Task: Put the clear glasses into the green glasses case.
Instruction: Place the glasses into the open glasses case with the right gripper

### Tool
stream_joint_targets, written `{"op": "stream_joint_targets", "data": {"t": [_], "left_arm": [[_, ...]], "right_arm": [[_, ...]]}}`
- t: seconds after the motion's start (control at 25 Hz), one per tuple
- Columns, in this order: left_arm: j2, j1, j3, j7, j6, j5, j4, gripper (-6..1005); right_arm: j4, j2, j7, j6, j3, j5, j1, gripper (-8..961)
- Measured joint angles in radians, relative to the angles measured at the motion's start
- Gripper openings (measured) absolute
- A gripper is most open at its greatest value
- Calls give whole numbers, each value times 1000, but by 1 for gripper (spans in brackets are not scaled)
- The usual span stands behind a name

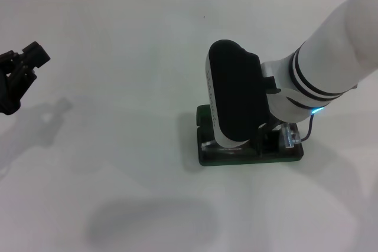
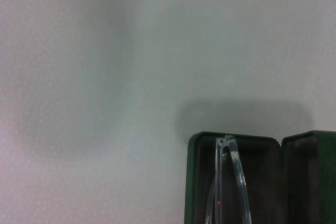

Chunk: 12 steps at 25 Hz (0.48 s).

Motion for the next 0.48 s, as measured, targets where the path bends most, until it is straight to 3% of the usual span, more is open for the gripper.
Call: {"op": "stream_joint_targets", "data": {"t": [0.48], "left_arm": [[1, 0, 0, 0, 1, 1, 0, 94]], "right_arm": [[-16, 0, 0, 0, -3, -2, -3, 96]]}}
